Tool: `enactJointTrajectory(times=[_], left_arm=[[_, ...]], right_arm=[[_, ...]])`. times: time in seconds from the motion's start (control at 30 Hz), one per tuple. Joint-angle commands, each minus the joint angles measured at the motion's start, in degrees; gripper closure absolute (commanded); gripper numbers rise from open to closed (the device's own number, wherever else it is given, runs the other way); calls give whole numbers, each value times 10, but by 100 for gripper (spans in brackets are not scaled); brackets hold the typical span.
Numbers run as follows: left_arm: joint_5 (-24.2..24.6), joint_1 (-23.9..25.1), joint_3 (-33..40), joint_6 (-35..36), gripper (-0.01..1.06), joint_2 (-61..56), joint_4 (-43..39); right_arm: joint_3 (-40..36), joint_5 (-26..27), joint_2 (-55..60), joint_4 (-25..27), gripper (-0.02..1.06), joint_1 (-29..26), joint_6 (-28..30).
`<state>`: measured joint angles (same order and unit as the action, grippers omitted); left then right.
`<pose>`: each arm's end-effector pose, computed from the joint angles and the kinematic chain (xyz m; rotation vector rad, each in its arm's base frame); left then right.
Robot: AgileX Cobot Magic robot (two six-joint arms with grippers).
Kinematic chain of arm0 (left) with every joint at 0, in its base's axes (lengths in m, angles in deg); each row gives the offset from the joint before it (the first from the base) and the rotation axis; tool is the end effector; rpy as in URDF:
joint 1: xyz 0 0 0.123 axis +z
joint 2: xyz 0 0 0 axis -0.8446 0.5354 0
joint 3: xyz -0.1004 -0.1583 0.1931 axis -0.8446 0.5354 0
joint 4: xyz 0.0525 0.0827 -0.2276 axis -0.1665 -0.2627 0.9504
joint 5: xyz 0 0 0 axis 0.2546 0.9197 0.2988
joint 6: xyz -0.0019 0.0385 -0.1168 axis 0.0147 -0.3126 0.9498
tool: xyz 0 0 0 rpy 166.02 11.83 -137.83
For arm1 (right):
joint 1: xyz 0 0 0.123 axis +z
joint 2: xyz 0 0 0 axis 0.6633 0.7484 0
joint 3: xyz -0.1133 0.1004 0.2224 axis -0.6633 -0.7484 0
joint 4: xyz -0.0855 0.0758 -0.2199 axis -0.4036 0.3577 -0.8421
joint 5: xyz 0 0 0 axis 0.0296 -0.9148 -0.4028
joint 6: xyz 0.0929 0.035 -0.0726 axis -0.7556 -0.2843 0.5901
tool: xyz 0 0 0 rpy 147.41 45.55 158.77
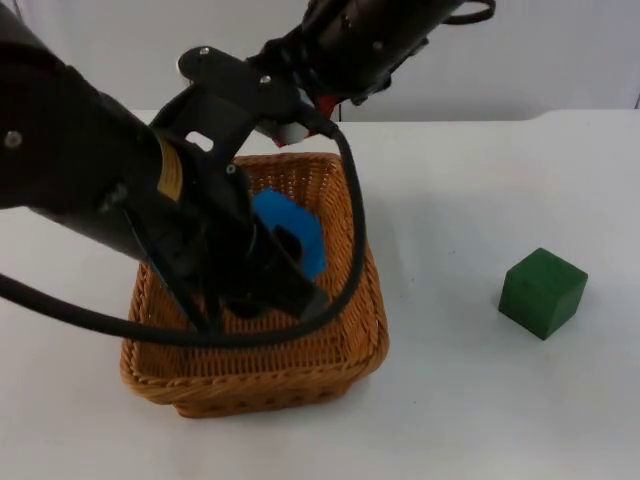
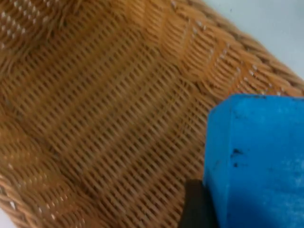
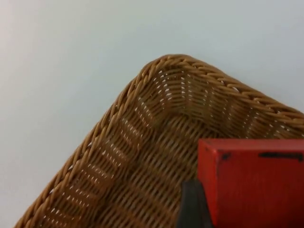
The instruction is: Pick up one cube with each hand and place exactly two cubes into the same basket, leaving the remaining cube outside.
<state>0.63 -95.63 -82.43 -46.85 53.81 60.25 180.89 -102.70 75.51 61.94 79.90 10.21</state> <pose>0.2492 -0.1873 0.1355 0.8471 2.3832 -0.1951 0.3864 0.3241 0.1850 -0.8566 2.2636 0.4495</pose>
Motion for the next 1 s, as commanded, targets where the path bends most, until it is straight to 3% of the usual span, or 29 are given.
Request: enactJointTrajectory(times=[0.0, 0.2, 0.5, 0.97], left_arm=[[-18, 1, 1, 4, 105, -6, -12], [-32, 3, 7, 4, 105, -5, -45], [-66, 68, 7, 8, 105, 55, -44], [-101, 66, 7, 8, 105, 131, -58]], right_arm=[[3, 19, 7, 5, 105, 4, 4], [3, 30, 28, 7, 105, 4, 4], [3, 49, 54, 35, 105, 4, 4], [3, 77, 100, 34, 105, 9, 7]])
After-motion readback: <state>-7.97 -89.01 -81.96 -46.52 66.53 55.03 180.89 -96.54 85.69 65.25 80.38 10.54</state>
